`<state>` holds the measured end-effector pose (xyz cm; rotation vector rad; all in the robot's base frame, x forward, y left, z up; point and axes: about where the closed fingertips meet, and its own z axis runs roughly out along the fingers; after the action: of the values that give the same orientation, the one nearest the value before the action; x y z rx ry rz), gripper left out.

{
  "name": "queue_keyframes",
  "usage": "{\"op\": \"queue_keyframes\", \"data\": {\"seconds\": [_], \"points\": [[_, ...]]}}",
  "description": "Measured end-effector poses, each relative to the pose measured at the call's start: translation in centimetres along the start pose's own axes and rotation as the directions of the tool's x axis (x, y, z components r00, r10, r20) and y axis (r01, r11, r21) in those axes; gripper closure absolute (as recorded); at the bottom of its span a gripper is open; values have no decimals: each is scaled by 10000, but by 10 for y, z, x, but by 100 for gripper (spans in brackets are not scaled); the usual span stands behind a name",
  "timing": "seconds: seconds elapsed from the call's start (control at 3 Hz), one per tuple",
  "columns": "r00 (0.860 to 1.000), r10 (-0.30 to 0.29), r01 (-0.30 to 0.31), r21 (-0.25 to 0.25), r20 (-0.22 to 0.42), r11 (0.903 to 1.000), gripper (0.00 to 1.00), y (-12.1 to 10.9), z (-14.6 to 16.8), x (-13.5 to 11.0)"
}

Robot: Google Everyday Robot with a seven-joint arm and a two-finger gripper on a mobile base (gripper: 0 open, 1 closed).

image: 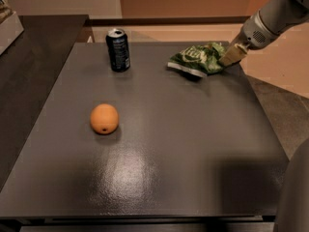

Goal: Move green jalapeno chip bag near pepsi can

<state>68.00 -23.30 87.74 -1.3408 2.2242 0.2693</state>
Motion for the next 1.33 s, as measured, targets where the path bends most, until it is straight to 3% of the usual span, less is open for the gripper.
{"op": "queue_keyframes", "data": {"seconds": [0.33,0.67,1.33], "points": [[9984,-554,558,-284,144,9980,100,19,0,-21],[9905,-1329,1353,-759,364,9879,100,45,8,-47],[9486,-2968,3110,-1506,1098,9384,100,89,26,-100]]}}
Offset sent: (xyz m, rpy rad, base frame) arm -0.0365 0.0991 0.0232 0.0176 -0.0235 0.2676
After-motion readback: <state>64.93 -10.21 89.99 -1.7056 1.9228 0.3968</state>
